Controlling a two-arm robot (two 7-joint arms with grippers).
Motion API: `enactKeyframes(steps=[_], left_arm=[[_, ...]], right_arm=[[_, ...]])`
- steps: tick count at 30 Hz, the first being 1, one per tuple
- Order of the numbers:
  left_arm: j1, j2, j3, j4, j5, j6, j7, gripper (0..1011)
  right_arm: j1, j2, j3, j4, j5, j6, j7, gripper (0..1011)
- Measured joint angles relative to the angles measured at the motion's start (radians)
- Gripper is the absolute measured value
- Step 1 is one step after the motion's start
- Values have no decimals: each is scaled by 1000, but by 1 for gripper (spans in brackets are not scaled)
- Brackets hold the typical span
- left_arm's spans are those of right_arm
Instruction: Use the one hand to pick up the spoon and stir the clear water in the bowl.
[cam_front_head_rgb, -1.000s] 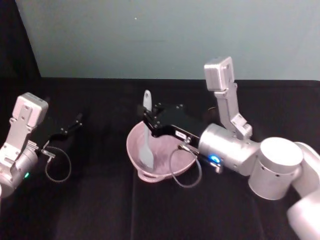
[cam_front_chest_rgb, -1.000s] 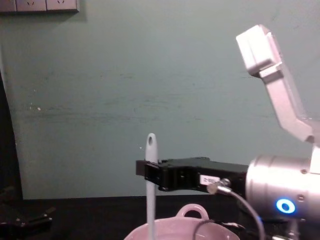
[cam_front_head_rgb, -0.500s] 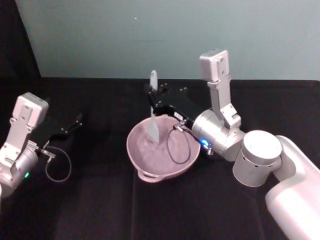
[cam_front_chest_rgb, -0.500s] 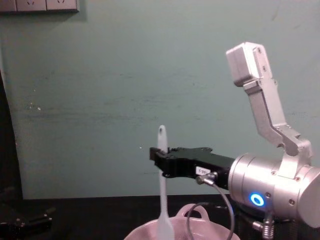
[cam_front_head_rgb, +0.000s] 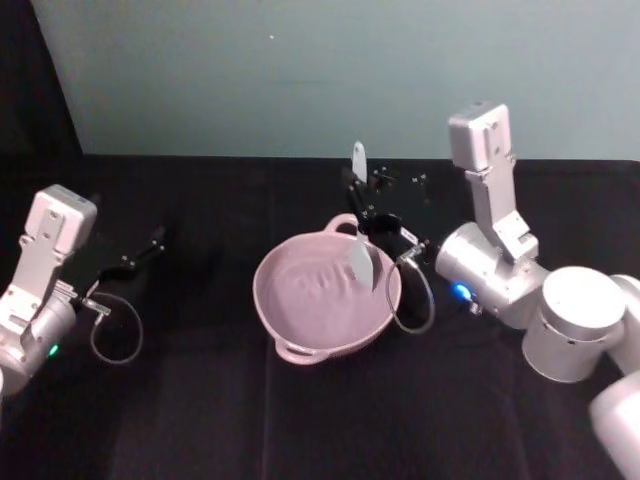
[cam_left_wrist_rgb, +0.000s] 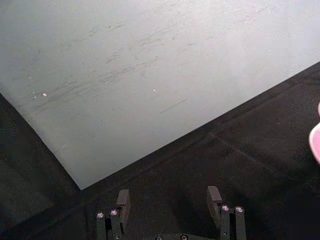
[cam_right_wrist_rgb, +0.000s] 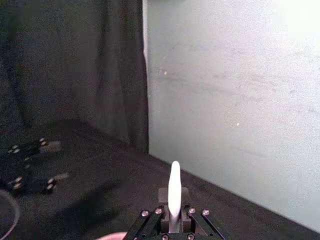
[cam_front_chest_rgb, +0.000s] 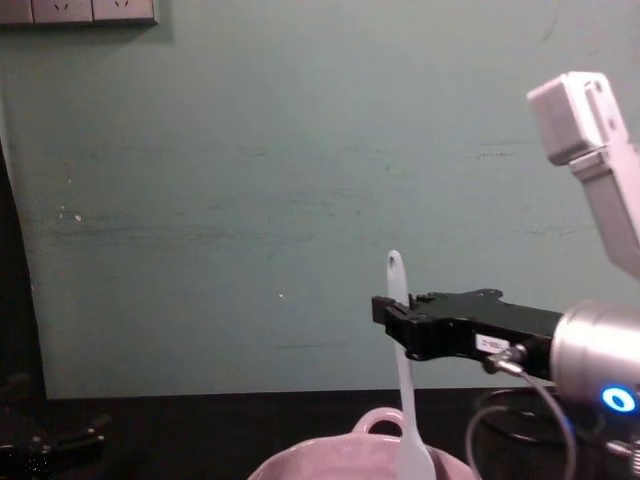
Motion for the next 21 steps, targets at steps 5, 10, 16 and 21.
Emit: enactKeyframes(steps=[5,10,16,21], left_arm=[[0,0,0,0,0,0,0,1011],[0,0,0,0,0,0,0,1011],[0,0,0,0,0,0,0,1011],[0,0,0,0,0,0,0,1011]], right_arm=[[-42,37,18,-83,36,86,45,132],[-74,57,17,-154,97,162,89,132],[-75,45,-8,-169,142,192,107,131],[-48,10,-42,-112,142,150,103,132]])
